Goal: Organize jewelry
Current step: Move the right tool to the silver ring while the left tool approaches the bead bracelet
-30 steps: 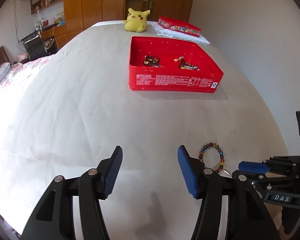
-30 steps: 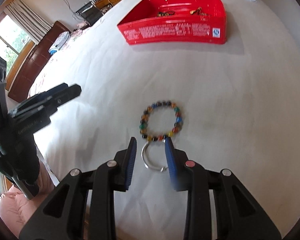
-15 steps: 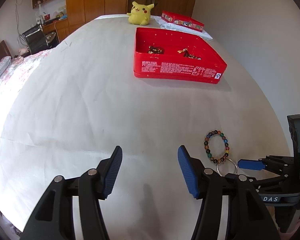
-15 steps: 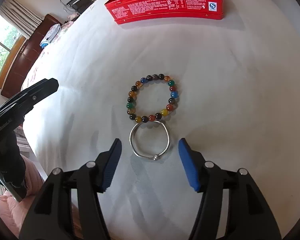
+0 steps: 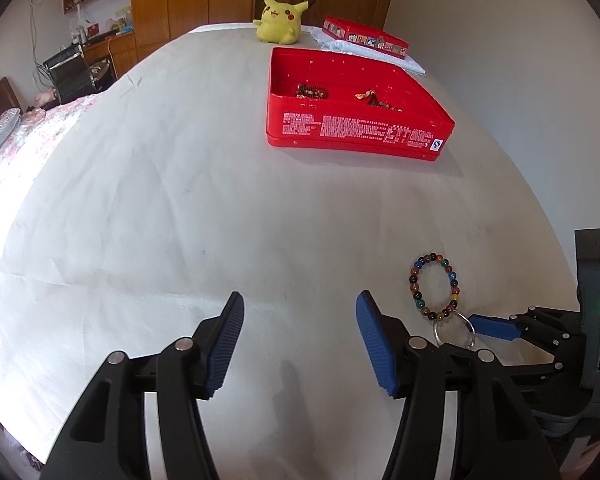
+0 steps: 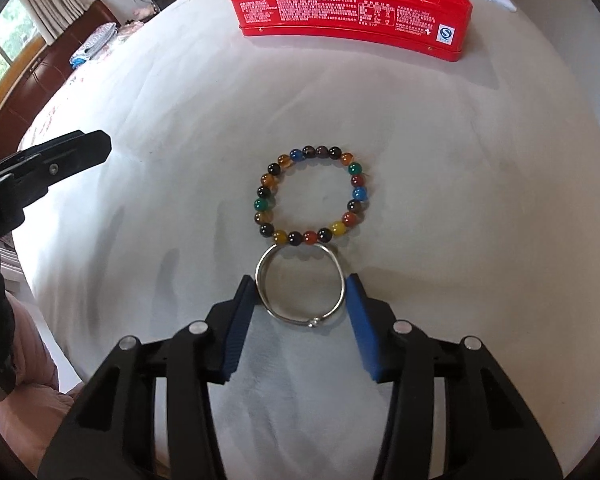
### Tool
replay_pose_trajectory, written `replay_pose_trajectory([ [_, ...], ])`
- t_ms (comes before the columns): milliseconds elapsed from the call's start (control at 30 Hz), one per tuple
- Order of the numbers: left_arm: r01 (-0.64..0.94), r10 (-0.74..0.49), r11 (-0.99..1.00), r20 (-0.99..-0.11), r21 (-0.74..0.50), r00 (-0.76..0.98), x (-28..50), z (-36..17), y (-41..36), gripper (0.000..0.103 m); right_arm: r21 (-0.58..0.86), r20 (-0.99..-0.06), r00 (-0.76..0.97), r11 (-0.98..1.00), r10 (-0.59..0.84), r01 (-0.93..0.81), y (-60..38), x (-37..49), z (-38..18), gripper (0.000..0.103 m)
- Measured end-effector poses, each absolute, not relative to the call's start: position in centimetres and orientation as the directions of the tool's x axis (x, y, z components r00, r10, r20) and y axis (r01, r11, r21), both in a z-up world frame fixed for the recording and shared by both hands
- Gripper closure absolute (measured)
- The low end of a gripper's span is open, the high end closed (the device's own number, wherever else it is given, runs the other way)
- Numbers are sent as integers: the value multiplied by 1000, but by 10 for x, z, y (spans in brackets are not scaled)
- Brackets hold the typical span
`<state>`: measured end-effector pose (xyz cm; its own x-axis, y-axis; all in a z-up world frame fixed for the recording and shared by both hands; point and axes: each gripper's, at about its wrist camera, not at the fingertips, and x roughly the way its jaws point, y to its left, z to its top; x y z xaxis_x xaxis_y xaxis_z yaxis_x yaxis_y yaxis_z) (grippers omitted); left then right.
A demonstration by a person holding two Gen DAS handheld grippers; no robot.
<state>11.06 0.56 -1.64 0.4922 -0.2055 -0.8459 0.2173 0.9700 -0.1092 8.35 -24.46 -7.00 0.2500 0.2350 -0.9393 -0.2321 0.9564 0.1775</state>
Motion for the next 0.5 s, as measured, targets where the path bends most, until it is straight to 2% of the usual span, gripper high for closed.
replay_pose_trajectory([
  [300, 249, -217, 962, -862, -110, 459, 117, -21, -11, 44, 211, -925, 276, 958, 259, -193, -269, 72, -52, 58],
  [500, 315, -215, 946, -880, -79, 424, 125, -29, -54, 44, 211, -922, 303, 970, 240, -124, -297, 68, -47, 58],
])
